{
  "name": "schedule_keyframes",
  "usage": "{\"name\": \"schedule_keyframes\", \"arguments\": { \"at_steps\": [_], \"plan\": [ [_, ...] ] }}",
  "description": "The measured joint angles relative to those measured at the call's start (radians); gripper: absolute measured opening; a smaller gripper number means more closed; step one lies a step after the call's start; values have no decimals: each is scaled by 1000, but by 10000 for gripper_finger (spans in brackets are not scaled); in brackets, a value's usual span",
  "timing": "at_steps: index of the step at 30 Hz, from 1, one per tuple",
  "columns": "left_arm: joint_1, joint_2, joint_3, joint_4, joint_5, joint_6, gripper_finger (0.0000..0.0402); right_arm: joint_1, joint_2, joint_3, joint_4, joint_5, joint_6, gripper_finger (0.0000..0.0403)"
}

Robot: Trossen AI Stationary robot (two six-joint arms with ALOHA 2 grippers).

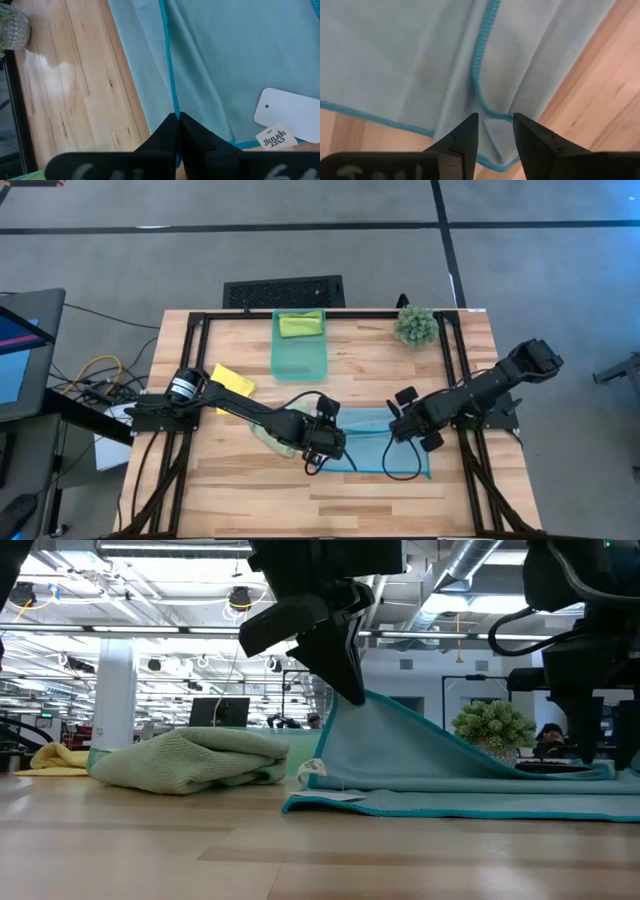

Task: Fold microfiber towels
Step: Fold the blue microfiber cloth

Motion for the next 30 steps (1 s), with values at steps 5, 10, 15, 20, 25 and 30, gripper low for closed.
{"name": "schedule_keyframes", "arguments": {
  "at_steps": [5,10,15,20,25,30],
  "plan": [
    [12,0,0,17,58,1,0,-2,0,0,2,0,-4,185],
    [20,0,0,31,68,1,0,-32,0,1,3,-10,-20,229],
    [19,0,0,28,69,1,0,-58,60,2,30,-36,-143,230],
    [18,0,0,22,71,-1,0,-65,162,21,15,-53,-181,197],
    [18,0,0,22,71,-1,0,-47,220,85,-95,-49,-94,154],
    [18,0,0,20,67,-1,0,-11,207,127,-200,-50,-43,120]
  ]
}}
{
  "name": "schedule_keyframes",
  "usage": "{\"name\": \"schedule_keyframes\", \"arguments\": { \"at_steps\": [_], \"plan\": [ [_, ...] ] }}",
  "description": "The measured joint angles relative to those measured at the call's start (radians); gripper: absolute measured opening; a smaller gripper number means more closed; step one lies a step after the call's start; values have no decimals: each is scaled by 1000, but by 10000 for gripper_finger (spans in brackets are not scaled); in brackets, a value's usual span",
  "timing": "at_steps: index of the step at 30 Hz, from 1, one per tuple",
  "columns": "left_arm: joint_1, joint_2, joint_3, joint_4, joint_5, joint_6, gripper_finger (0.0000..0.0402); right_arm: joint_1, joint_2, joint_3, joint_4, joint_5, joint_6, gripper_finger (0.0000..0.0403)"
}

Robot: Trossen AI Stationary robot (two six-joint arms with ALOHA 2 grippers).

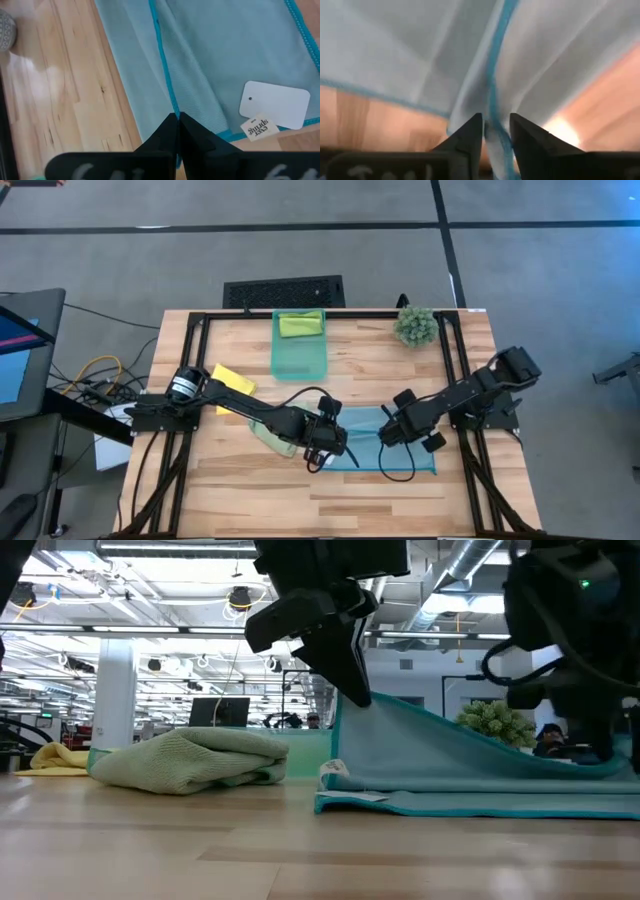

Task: Fold microfiber towels
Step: Fold the blue microfiber cloth

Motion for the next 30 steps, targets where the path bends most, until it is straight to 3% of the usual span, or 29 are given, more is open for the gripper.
{"name": "schedule_keyframes", "arguments": {
  "at_steps": [7,11,16,20,22,25,30],
  "plan": [
    [-2,0,0,-14,-2,-1,0,21,6,-11,-16,-2,50,58],
    [-15,0,0,-19,-77,2,0,33,6,-6,-29,0,100,11],
    [-52,0,15,-23,-311,34,0,97,-44,35,-105,95,302,15],
    [-90,-2,70,-38,-575,17,0,184,-114,83,-207,226,608,7],
    [-111,-3,103,-76,-630,0,0,244,-147,109,-246,234,748,13],
    [-154,-3,149,-126,-591,-13,0,354,-182,149,-250,228,885,17],
    [-204,-3,195,-161,-367,-36,0,519,-206,240,-201,172,998,8]
  ]
}}
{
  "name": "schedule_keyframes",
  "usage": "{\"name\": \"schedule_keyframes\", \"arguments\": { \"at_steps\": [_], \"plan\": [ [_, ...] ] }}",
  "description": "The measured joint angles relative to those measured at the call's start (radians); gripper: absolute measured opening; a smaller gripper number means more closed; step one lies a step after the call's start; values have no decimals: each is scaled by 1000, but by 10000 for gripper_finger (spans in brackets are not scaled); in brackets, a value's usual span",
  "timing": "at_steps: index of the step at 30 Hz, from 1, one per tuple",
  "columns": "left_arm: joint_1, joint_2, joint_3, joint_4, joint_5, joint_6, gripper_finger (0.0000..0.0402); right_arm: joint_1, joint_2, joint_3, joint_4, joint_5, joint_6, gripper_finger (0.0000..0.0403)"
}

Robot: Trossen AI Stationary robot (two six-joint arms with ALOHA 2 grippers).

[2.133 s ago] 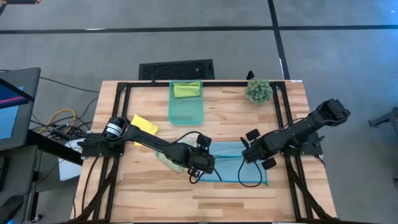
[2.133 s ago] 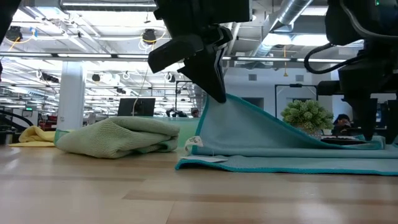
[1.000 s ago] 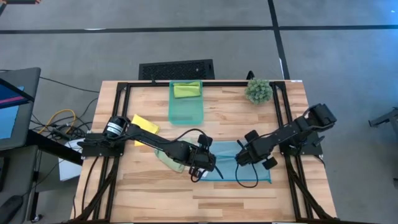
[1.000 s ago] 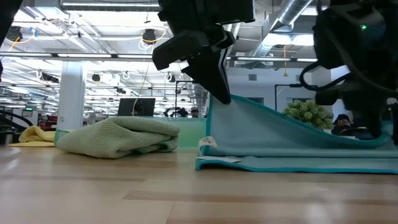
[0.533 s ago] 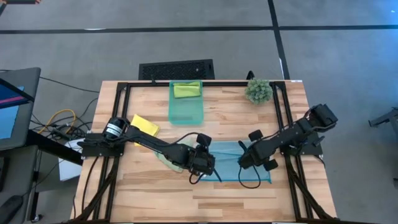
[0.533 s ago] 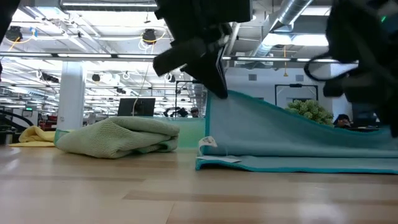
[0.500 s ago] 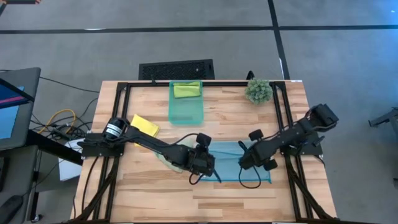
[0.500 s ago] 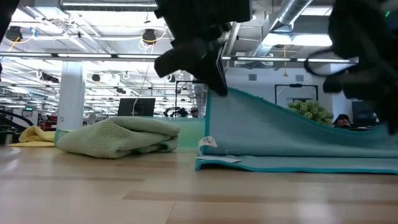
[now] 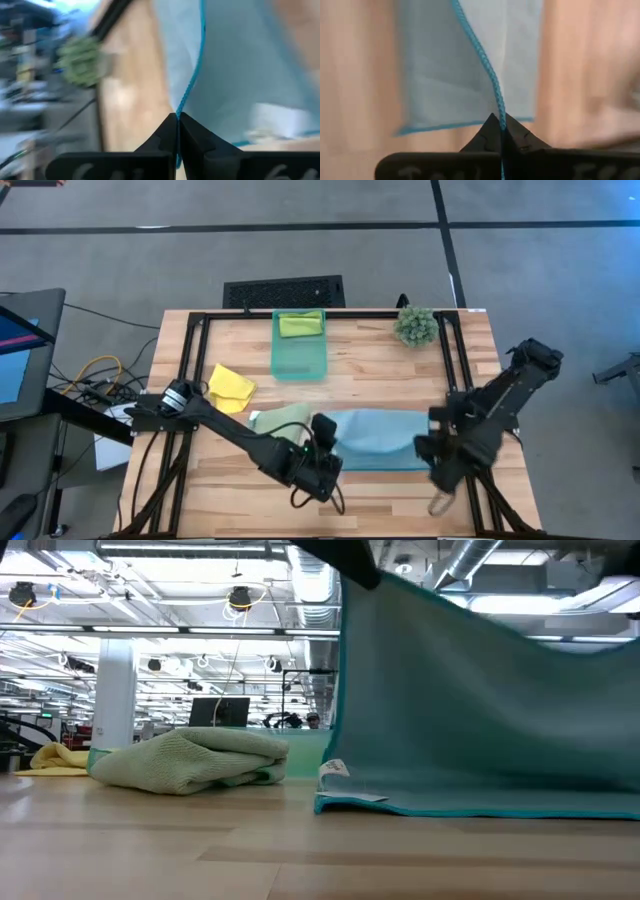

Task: Fold microfiber towels
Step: Fold the blue microfiber cloth

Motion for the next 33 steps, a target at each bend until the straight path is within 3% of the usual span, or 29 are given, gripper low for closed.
{"name": "schedule_keyframes", "arguments": {
  "at_steps": [5,9,11,14,16,18,24,29,33],
  "plan": [
    [-4,0,3,0,53,-9,0,93,0,35,18,6,48,14],
    [50,0,-6,-26,39,-43,0,65,0,0,-88,159,156,15],
    [91,0,-7,-32,-42,-77,0,18,1,-35,-153,245,237,10],
    [161,0,-6,-36,-287,-174,0,-81,-1,-100,-216,394,419,5],
    [203,0,-6,-58,-440,-241,0,-153,-2,-155,-179,471,429,8],
    [237,0,-6,-79,-490,-288,0,-214,8,-186,-182,491,429,12],
    [265,-1,-50,-99,-282,-311,0,-326,86,-258,-181,522,404,9],
    [262,1,-171,-25,-169,-238,0,-291,135,-275,-184,535,349,11],
    [244,2,-220,-28,-142,-221,0,-232,161,-274,-212,575,429,11]
  ]
}}
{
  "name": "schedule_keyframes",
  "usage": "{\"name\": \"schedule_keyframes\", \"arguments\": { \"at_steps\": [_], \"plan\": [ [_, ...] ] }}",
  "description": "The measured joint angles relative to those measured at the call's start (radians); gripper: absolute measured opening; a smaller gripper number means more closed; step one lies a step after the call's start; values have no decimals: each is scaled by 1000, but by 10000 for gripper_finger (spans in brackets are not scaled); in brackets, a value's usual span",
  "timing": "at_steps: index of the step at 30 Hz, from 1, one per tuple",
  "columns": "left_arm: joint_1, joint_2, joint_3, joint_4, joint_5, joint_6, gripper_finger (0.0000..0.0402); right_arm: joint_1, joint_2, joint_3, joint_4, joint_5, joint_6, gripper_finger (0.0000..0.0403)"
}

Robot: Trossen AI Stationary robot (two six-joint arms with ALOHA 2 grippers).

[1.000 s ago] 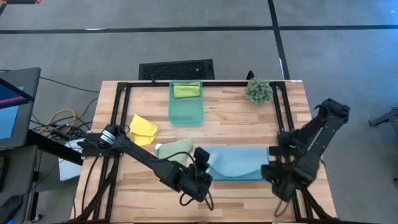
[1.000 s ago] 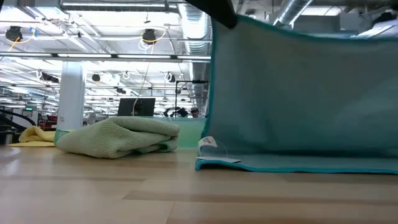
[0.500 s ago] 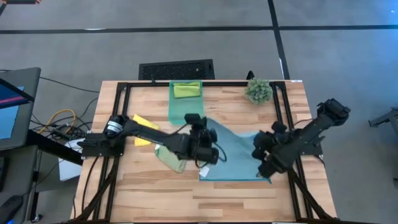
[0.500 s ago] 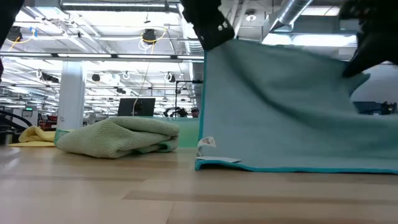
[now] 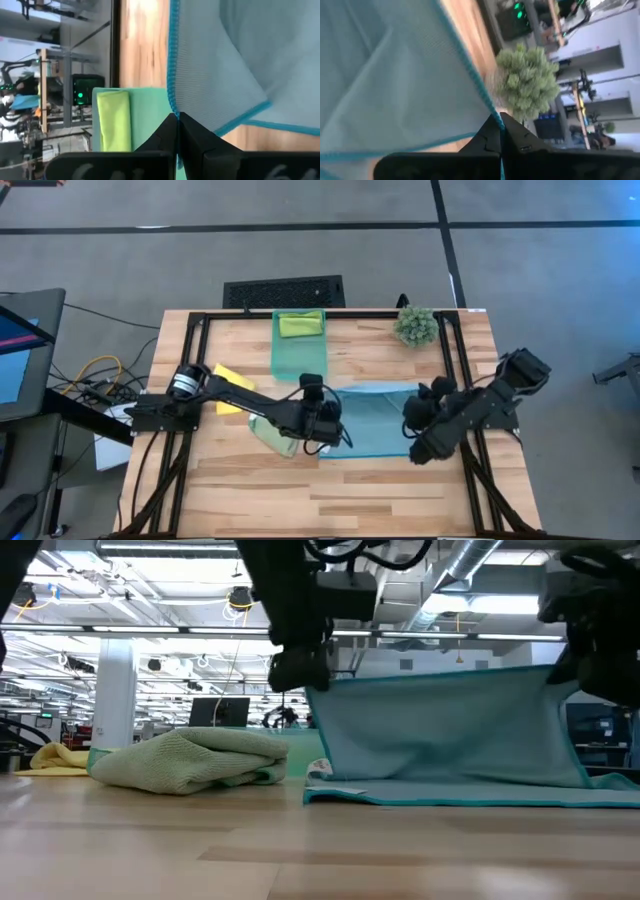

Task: Fold microfiber towels
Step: Fold the blue microfiber cloth

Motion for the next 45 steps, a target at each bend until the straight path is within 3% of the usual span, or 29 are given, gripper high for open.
{"name": "schedule_keyframes", "arguments": {
  "at_steps": [4,8,12,18,21,25,29,33,36,39,45],
  "plan": [
    [-23,0,28,0,-13,40,0,34,0,8,-2,31,49,5],
    [-78,0,98,-31,144,90,0,104,-2,82,-3,-78,-14,17],
    [-152,0,184,-42,288,93,0,236,-2,230,26,-223,-154,16],
    [-262,0,330,-37,295,150,0,466,-2,516,180,-293,-357,8],
    [-323,0,442,-43,315,186,0,552,-2,664,248,-228,-417,15],
    [-390,0,625,-41,292,205,0,641,-2,828,268,-12,-478,12],
    [-415,-1,750,-73,167,196,0,685,-22,921,172,160,-408,5],
    [-363,-3,772,-205,61,120,0,657,-80,887,-2,170,-116,9],
    [-287,0,751,-351,77,-8,0,601,-157,755,66,141,-138,6],
    [-196,6,656,-397,69,-111,0,528,-218,610,-9,89,-7,5],
    [-68,10,386,-363,25,-232,0,384,-328,274,52,-48,70,15]
  ]
}}
